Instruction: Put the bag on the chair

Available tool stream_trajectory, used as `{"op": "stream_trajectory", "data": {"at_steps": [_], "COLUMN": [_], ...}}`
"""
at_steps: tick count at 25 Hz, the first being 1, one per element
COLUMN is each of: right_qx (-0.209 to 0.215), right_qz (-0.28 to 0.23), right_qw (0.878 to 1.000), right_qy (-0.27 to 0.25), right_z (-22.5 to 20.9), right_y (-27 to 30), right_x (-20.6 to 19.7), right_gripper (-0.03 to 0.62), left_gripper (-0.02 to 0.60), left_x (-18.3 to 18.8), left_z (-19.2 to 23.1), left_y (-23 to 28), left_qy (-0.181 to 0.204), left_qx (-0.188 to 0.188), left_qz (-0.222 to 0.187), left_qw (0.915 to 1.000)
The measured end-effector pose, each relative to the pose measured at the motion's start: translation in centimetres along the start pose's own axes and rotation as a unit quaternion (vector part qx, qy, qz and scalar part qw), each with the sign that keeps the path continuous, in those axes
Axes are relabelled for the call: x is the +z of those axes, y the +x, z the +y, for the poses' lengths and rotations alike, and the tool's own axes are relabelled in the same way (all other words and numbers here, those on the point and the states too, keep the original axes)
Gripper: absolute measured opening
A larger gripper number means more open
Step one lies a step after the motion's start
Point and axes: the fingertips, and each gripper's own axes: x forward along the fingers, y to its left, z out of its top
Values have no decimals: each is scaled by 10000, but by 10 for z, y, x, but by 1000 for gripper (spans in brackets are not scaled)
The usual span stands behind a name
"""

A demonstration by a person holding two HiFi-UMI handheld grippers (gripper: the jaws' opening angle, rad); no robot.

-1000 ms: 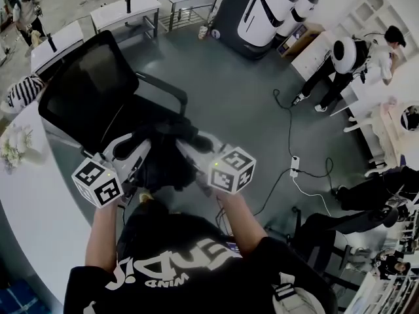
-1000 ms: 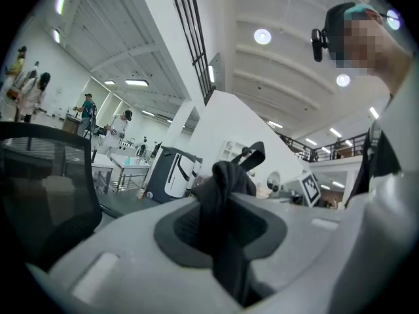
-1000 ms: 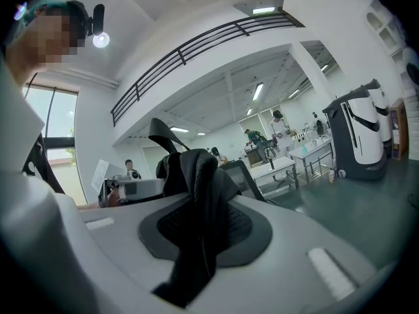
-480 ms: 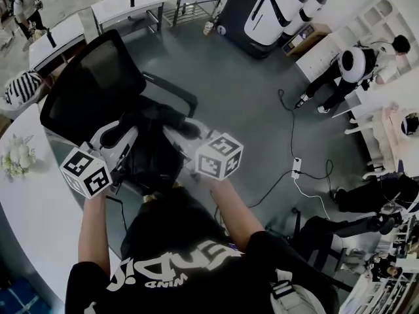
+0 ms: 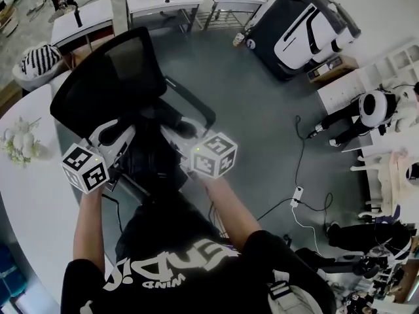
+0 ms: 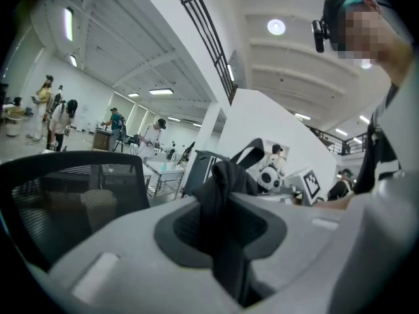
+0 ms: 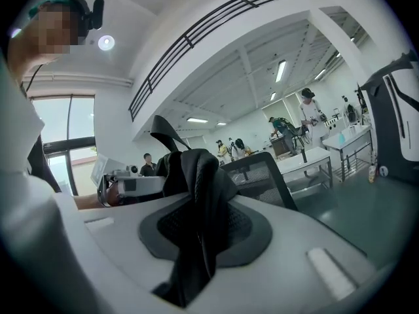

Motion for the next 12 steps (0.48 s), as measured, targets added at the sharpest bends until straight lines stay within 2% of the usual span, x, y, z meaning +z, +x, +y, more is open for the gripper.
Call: {"op": "stream_trajectory", "data": {"at_steps": [4,12], "right_qx": [53,-108], "right_qz": [72,203], "right_qw": [9999,9995], "right_qy": [88,206], "right_z": [-25,-100], "right_y": [21,43], "right_x": [-3,-16], "right_gripper": [71,71], "left_gripper": [69,69], "left_x": [-5,-28], "left_z": [29,78], "left_y": [16,80], "left_qy": [-77,-291], "left_qx": [7,-122], "left_qz": [101,319], "left_qw": [9999,9990]}}
